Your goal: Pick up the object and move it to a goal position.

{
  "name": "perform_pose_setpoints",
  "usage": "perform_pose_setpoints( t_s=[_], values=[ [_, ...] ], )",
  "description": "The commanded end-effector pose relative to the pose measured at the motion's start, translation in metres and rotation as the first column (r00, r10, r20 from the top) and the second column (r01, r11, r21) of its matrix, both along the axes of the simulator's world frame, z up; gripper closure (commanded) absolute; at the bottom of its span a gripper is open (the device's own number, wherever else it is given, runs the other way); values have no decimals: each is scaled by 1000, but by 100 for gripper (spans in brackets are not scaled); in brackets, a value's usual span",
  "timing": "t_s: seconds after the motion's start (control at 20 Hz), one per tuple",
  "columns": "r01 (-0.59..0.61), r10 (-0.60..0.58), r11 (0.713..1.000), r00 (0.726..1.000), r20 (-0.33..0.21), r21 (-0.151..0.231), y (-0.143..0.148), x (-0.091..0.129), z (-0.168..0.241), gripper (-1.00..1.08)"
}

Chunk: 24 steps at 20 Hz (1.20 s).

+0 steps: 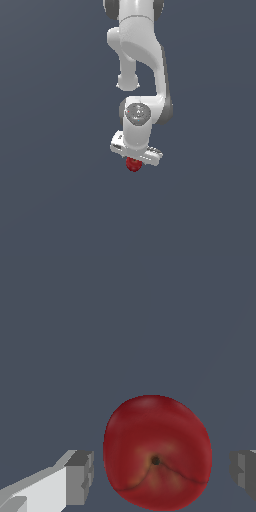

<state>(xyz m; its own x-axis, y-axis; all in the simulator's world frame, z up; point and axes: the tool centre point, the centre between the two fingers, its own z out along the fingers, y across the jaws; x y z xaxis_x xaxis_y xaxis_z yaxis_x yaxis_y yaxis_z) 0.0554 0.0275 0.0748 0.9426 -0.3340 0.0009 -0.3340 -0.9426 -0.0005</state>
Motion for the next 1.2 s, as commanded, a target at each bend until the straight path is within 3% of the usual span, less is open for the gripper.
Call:
perform_pose_setpoints(
  t_s=[0.0,0.4,0.45,1.15],
  values=[
    [1,-1,1000,1000,-1,0,0,-1,-14,-92],
    [2,-2,1000,1000,-1,0,0,0,-29,-92],
    [2,-2,1000,1000,-1,0,0,0,-29,108],
    [-4,4,1000,1000,5,1,3,3,-21,108]
  ],
)
